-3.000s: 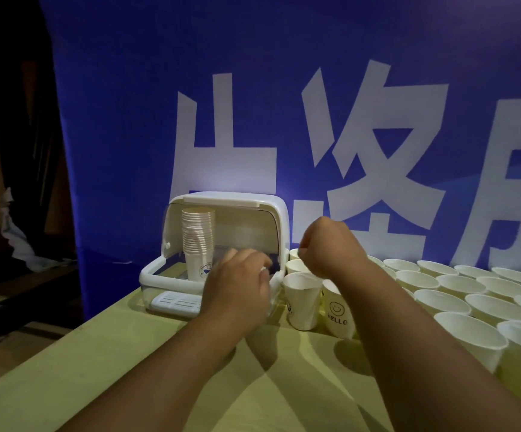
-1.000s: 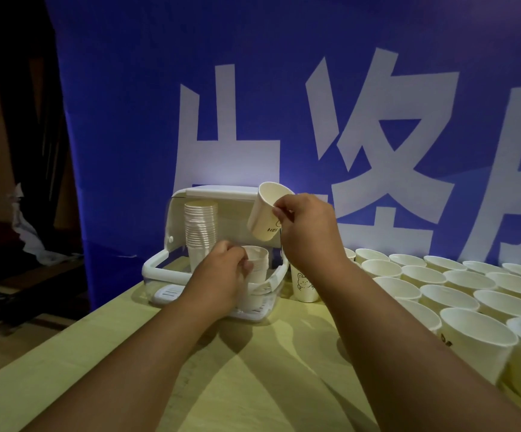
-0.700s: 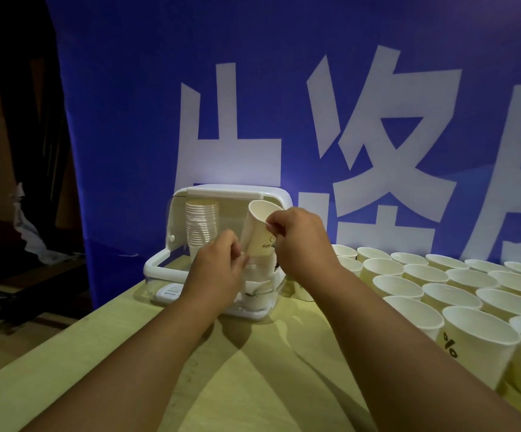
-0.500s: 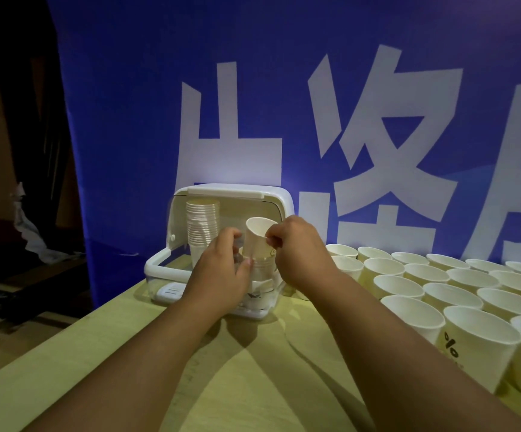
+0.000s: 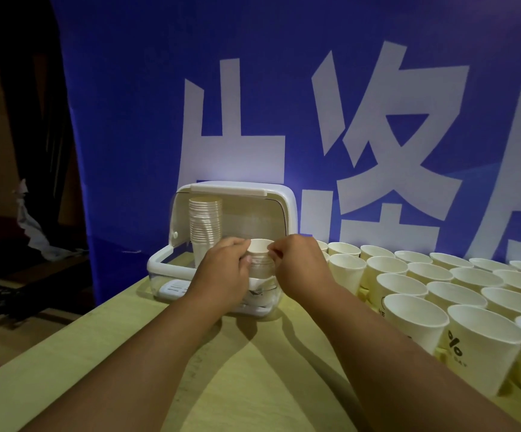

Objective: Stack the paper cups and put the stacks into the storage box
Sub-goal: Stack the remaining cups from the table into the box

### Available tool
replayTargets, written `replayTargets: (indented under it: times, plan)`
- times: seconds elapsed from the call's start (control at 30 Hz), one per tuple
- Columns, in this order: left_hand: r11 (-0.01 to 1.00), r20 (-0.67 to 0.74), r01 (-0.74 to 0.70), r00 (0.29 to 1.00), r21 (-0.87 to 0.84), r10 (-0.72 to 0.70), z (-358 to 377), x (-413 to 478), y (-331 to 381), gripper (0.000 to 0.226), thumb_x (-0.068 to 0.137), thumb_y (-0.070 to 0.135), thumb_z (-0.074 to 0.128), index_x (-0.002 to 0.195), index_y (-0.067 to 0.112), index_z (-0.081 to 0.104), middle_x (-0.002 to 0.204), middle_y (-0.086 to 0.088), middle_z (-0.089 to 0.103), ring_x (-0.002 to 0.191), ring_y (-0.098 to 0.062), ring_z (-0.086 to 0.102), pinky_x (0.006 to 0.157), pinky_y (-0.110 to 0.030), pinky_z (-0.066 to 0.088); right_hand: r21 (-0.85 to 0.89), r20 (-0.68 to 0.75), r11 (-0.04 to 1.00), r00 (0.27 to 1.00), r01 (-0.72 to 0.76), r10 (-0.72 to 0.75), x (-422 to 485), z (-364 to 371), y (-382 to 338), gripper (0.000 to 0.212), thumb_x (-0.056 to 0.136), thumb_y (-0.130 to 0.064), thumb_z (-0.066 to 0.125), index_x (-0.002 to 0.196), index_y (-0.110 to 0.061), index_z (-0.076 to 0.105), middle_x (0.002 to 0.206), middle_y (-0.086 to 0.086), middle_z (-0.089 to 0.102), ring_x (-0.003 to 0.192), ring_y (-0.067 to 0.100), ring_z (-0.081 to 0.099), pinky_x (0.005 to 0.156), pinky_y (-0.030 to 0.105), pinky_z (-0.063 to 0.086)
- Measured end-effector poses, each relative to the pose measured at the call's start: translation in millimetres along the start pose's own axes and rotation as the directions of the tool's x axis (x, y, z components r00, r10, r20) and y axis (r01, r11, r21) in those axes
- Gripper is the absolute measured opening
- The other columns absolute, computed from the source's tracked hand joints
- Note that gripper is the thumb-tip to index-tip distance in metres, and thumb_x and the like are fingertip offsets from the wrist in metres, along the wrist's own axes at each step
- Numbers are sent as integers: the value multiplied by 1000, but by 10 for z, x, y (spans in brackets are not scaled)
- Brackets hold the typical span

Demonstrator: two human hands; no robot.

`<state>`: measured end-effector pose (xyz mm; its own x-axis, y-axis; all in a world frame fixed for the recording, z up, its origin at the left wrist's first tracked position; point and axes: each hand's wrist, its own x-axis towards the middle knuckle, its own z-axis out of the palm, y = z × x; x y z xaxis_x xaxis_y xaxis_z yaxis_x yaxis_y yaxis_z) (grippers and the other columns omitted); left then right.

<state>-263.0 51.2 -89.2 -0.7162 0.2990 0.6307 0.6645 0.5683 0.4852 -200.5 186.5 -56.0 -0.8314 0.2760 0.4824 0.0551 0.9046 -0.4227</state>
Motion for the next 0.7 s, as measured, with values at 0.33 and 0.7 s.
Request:
replayTargets:
  times: [0.33, 0.7]
  plan:
    - [1000, -37, -2, 999, -9, 2, -63, -50, 78, 35, 103, 26, 56, 138, 25, 58, 132, 5, 56, 117, -17, 55, 98, -40, 54, 96, -65, 995, 998, 24, -18, -13, -103, -19, 30, 90, -26, 70, 120, -26, 69, 112, -4, 68, 90, 13, 63, 83, 26, 50]
    - [951, 53, -258, 961, -173, 270, 99, -354, 720, 19, 94, 26, 65, 110, 35, 61, 103, 22, 53, 90, -4, 55, 71, -21, 48, -254, 87, 942, 965, -218, 247, -81, -1247, 311, 27, 84, -22, 76, 106, -9, 68, 96, 7, 66, 88, 23, 65, 84, 35, 57]
